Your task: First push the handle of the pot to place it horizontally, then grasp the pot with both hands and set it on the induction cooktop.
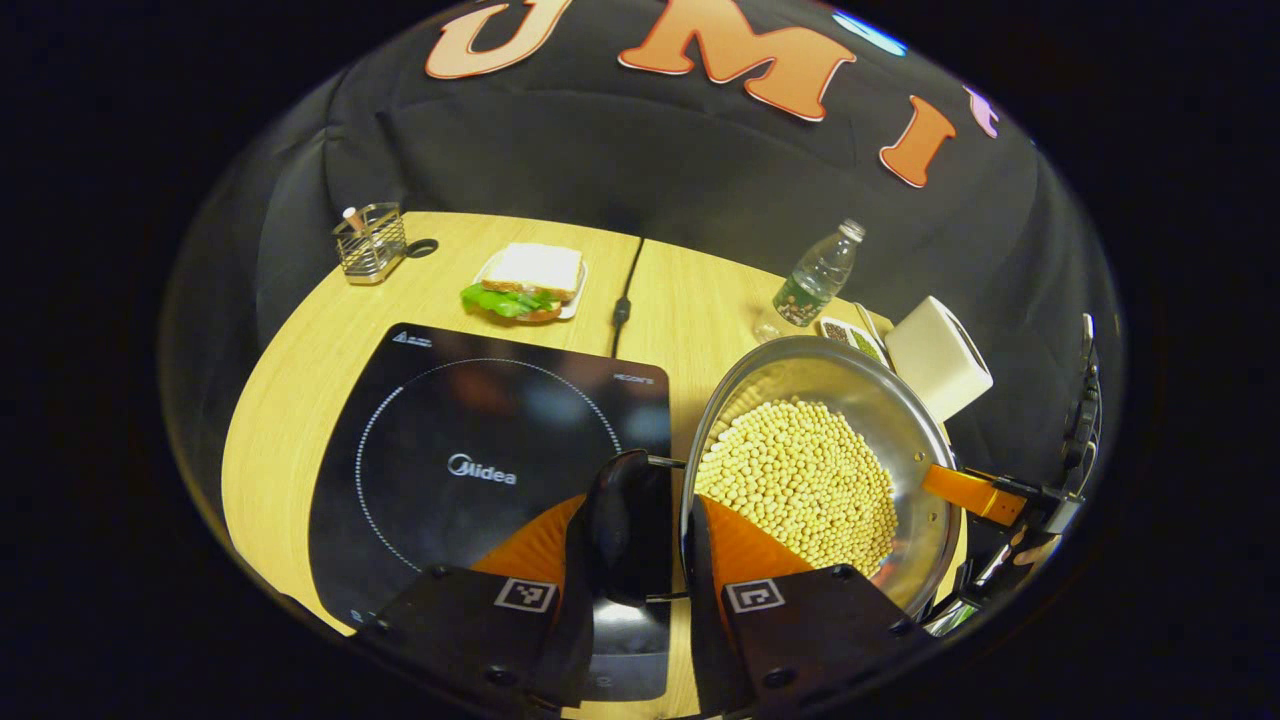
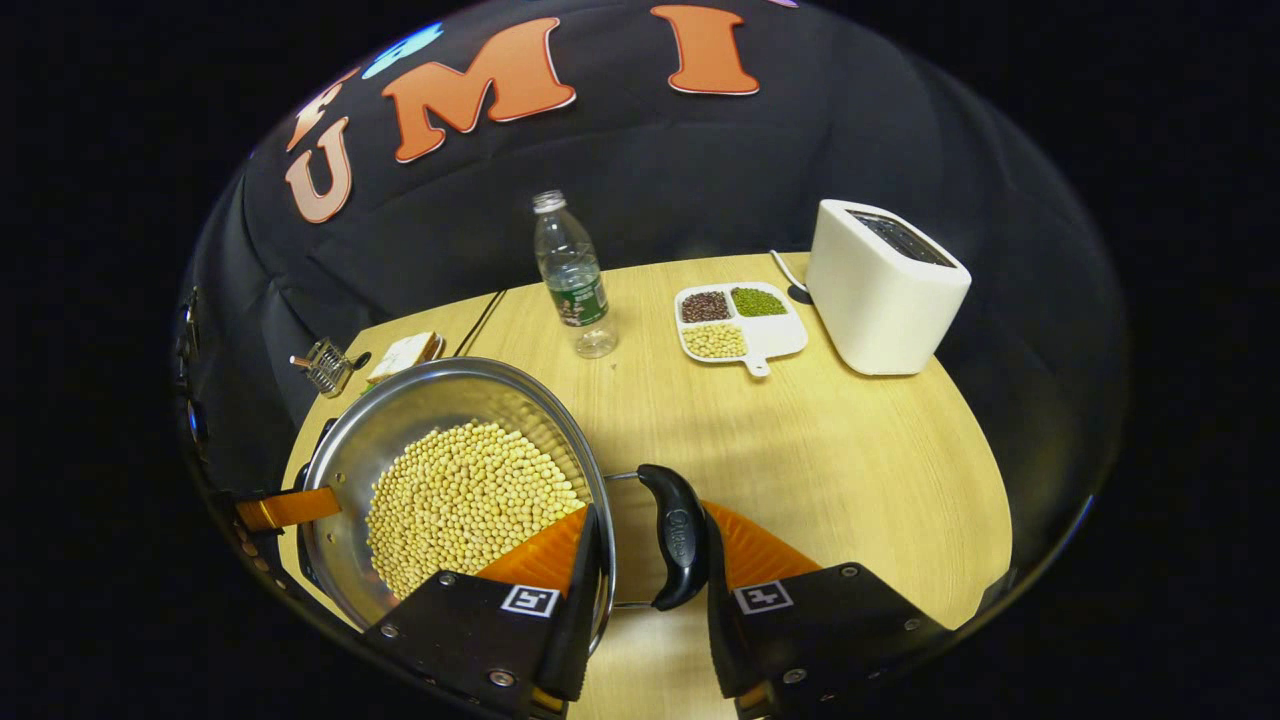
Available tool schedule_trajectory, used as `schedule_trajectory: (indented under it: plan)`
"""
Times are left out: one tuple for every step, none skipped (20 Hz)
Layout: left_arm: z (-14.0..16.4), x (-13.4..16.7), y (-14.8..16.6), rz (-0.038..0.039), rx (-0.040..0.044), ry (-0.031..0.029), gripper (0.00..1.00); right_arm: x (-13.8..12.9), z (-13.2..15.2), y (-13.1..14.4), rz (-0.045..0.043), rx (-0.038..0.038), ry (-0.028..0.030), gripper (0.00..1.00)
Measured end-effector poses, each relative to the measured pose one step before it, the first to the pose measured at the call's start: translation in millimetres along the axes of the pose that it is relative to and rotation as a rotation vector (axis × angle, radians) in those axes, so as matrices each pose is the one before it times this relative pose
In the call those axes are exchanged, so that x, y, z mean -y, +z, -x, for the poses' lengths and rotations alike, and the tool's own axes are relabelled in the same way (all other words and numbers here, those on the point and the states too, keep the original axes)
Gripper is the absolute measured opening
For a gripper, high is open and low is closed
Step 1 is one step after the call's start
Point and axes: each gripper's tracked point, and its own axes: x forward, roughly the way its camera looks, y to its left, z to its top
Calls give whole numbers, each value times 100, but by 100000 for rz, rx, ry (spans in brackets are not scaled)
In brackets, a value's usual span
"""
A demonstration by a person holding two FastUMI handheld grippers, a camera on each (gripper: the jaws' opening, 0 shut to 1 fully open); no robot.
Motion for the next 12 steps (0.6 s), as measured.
schedule_trajectory:
  plan:
    - [453, -739, 327, -350, 507, -81, 48, -952, 258, -116, -282, -72, 138, 49]
    - [479, -882, 376, -263, 304, -209, 47, -1080, 102, 33, -522, 133, 96, 49]
    - [488, -779, 470, -200, 203, -282, 48, -1206, 110, 81, -357, 405, 7, 49]
    - [514, -512, 489, -50, 51, -235, 48, -1044, 125, -32, -51, 322, -32, 49]
    - [659, -905, 551, -272, 91, -250, 48, -1156, 86, 15, -151, 277, -36, 49]
    - [-31, -1036, 374, -181, 34, -104, 48, -1145, 91, -90, -17, -214, 52, 49]
    - [135, -1138, 278, 11, 46, -99, 48, -1158, 4, 14, -143, -13, 205, 49]
    - [114, -1270, 279, 167, -10, -198, 48, -1126, -1, -111, 15, -54, 167, 49]
    - [84, -1130, 124, 279, -14, -56, 48, -1204, -61, -29, 29, -9, 91, 49]
    - [152, -1019, 179, 477, -316, -3, 48, -1053, -21, -193, 253, -219, -69, 49]
    - [778, -1083, 117, 240, -490, 29, 47, -1036, -11, -169, 132, -260, -123, 49]
    - [277, -905, 193, -48, -398, 57, 48, -893, -2, -164, -80, -515, -20, 49]
